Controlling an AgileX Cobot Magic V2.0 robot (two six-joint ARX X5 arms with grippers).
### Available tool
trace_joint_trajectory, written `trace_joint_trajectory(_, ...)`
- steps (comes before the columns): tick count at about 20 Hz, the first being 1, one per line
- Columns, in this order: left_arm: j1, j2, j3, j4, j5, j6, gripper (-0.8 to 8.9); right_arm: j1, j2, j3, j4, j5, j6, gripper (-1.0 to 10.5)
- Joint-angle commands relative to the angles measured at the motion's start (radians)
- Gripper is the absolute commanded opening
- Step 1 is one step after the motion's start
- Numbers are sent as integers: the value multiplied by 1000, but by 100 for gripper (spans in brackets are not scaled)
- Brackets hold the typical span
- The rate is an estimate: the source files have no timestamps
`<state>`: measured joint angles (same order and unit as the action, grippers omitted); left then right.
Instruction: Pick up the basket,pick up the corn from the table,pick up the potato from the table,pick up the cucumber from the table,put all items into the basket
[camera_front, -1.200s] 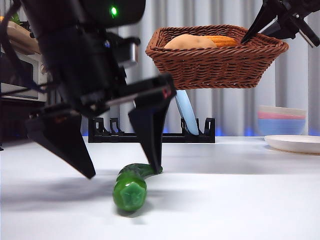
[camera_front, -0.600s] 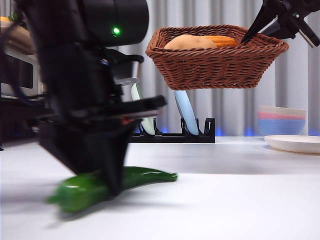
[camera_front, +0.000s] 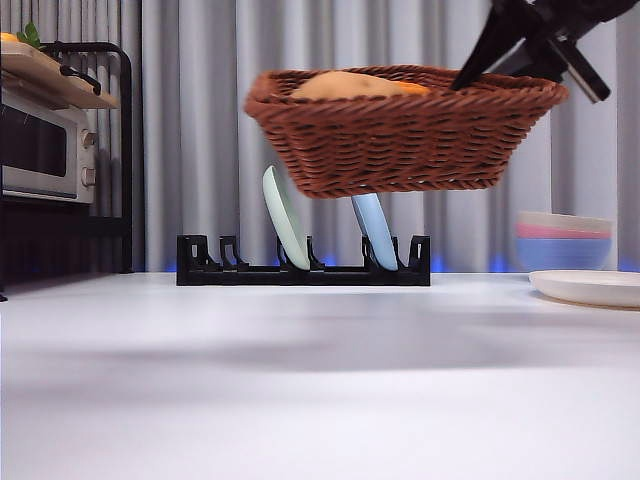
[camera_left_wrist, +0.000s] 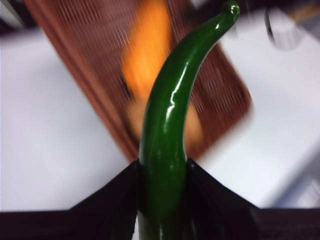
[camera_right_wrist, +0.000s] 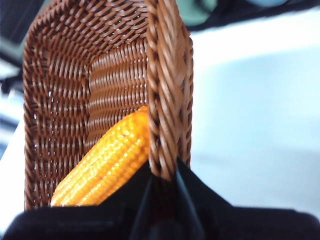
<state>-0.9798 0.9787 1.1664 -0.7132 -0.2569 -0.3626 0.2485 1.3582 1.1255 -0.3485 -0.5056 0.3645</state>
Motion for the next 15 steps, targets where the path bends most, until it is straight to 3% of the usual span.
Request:
trace_joint_trajectory(1,43,61,60,61,-47,118,-8,45,2,10,11,-8,-8,-12)
trace_joint_trajectory(5,181,225,155,138,-47,186,-8,120,2,10,9,-8,-7,-12)
trace_joint_trajectory(9,293,393,180,153,88,193,-8,158,2,10,-1,-8,-6,-12)
trace_joint_trajectory(12,315,449,180,143,102,187,3,161,2,10,-2,-8,-6,-12)
trace_joint_trajectory(13,318,461,180,142,101,174,30,161,2,10,-2,-8,-6,-12)
trace_joint_trajectory(15,319,466,180,137,102,169,225,161,2,10,-4,-7,-6,-12)
